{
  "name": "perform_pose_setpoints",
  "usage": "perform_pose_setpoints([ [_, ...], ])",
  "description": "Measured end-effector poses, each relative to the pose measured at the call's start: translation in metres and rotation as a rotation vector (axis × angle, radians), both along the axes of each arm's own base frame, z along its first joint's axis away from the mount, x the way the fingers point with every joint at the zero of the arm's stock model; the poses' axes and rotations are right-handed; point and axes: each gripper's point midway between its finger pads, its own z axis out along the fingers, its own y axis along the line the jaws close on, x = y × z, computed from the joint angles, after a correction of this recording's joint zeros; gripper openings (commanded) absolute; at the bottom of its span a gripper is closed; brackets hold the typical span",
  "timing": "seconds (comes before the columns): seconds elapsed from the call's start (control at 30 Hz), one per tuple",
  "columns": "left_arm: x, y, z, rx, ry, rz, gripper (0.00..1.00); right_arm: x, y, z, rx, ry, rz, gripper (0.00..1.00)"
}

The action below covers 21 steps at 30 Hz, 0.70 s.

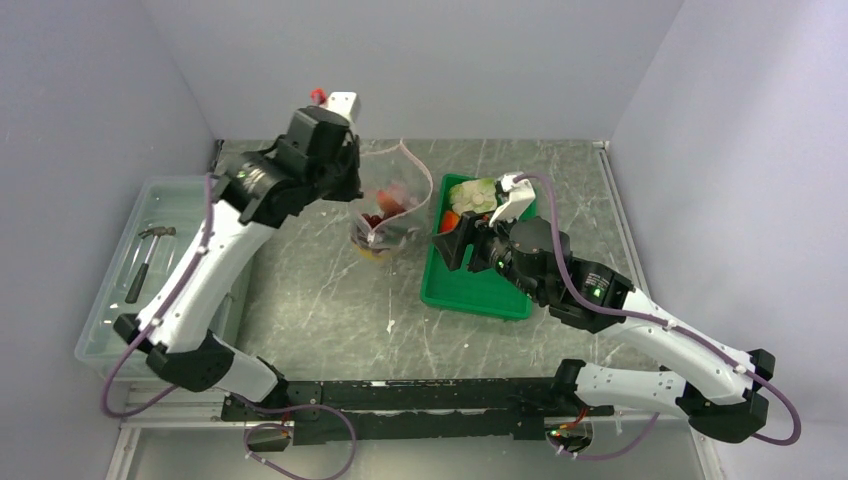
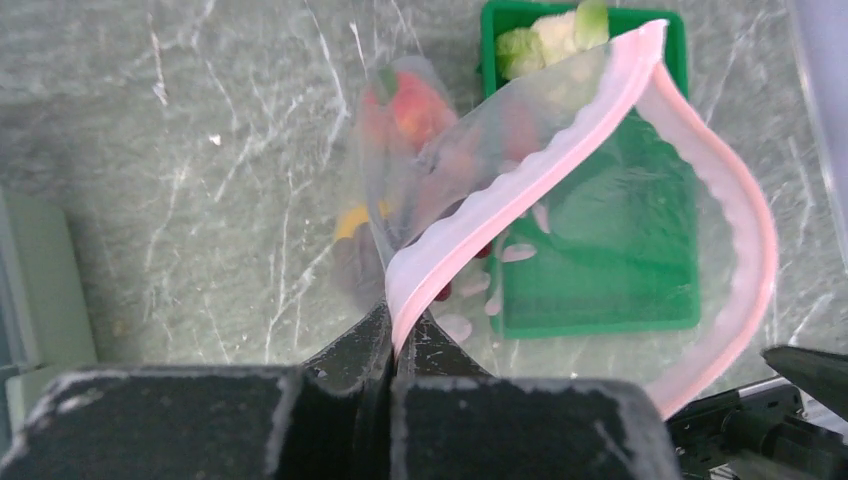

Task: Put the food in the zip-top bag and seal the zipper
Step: Adjust the zipper food storage bag at the center of the board.

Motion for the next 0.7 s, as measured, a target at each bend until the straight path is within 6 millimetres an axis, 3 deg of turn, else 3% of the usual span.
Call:
perform_pose_setpoints([
  [0.1, -0.011, 0.015, 0.028, -0.020, -0.067, 0.011, 0.03, 0.000, 0.000, 0.000, -0.002, 0.000, -0.002, 0.68],
  [0.2, -0.017, 0.025, 0.027, 0.007, -0.061, 0.023, 0.05, 0.001, -0.002, -0.002, -0.008, 0.001, -0.014, 0.68],
  [0.27, -0.016, 0.025, 0.019, 0.029, -0.041, 0.022, 0.00, 0.002, -0.004, -0.002, -0.012, 0.001, -0.022, 0.68],
  [0.37, -0.017, 0.025, -0.002, 0.075, 0.017, 0.020, 0.04, 0.004, -0.005, -0.004, -0.020, 0.001, -0.034, 0.69],
  [0.47, -0.019, 0.026, -0.021, 0.113, 0.063, 0.018, 0.02, 0.008, -0.009, -0.009, -0.044, 0.005, -0.064, 0.69],
  [0.7, -0.025, 0.031, -0.046, 0.151, 0.113, 0.018, 0.04, 0.026, -0.017, -0.050, -0.218, 0.050, -0.175, 0.74],
])
